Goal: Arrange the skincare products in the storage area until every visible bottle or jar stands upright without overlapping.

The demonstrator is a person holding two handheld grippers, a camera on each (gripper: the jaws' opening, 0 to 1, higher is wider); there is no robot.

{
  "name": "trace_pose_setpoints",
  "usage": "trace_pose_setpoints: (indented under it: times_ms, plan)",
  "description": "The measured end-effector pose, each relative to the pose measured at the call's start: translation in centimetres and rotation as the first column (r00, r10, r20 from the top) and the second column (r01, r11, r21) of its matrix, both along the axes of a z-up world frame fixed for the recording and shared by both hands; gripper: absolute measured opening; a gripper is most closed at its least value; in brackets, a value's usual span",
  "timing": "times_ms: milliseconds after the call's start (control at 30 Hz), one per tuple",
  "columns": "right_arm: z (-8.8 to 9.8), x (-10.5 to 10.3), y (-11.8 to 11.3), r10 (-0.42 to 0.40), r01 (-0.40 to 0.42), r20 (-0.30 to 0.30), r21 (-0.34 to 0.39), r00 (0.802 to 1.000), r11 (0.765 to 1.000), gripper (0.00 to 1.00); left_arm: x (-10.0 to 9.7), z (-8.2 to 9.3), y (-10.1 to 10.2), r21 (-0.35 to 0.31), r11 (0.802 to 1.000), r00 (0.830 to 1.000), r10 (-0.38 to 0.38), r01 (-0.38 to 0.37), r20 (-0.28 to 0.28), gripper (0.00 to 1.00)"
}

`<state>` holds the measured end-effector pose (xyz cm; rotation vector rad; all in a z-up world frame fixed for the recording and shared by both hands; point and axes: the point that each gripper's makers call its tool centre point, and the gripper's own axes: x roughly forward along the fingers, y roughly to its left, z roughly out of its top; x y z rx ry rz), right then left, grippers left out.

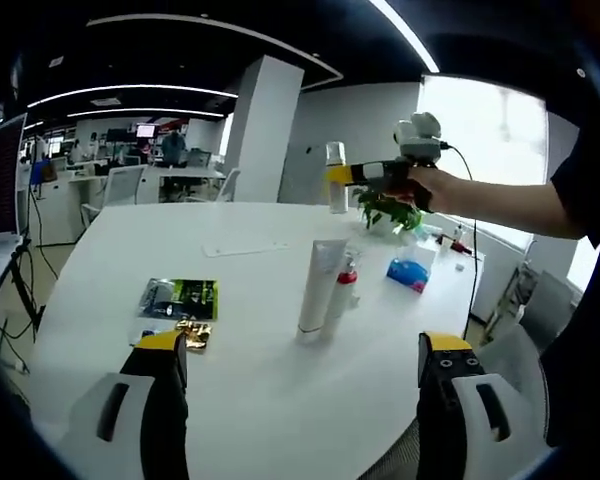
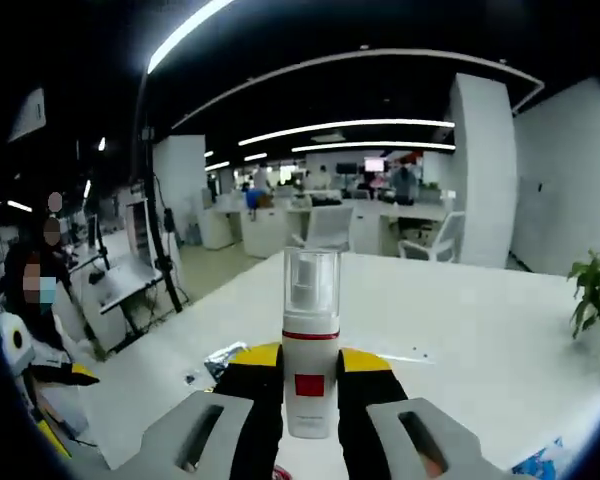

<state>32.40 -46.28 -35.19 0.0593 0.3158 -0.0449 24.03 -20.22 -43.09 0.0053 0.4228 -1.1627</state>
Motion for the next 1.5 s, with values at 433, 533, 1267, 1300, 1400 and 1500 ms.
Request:
trace_pose_setpoints:
  times_ms: [433,533,1267,1300,1400,1500]
  plan:
    - [2.2,-4.9,5.0,0.003,-0.016,0.130,0.096,0.992,0.995,0.12,-1.0,2.0,-0.8,-0.032,0.999,0.999,-0.032,0.033,0.040,0.85]
    - [2.6,-5.8,6.0,-0.003,-0.014,0.154,0.106,0.988,0.994,0.12,-1.4,2.3,-1.1,-0.037,0.999,0.998,-0.036,0.038,0.045,0.85]
    - [2.3,-11.7,14.2,0.037,-0.061,0.177,0.129,0.984,0.990,0.12,-4.7,3.8,-4.1,-0.060,0.993,0.992,-0.094,0.099,0.085,0.75]
    - [2.2,-12.0,14.7,0.042,-0.065,0.175,0.130,0.984,0.989,0.12,-4.8,4.0,-4.2,-0.061,0.994,0.992,-0.090,0.096,0.092,0.72]
    - [1.7,-12.5,16.0,0.062,-0.083,0.171,0.119,0.983,0.989,0.12,-5.3,4.7,-4.7,-0.065,0.994,0.991,-0.080,0.088,0.108,0.67]
    - [1.4,-13.0,17.3,0.087,-0.107,0.168,0.114,0.982,0.988,0.12,-5.7,5.3,-5.1,-0.079,0.992,0.987,-0.089,0.100,0.131,0.64]
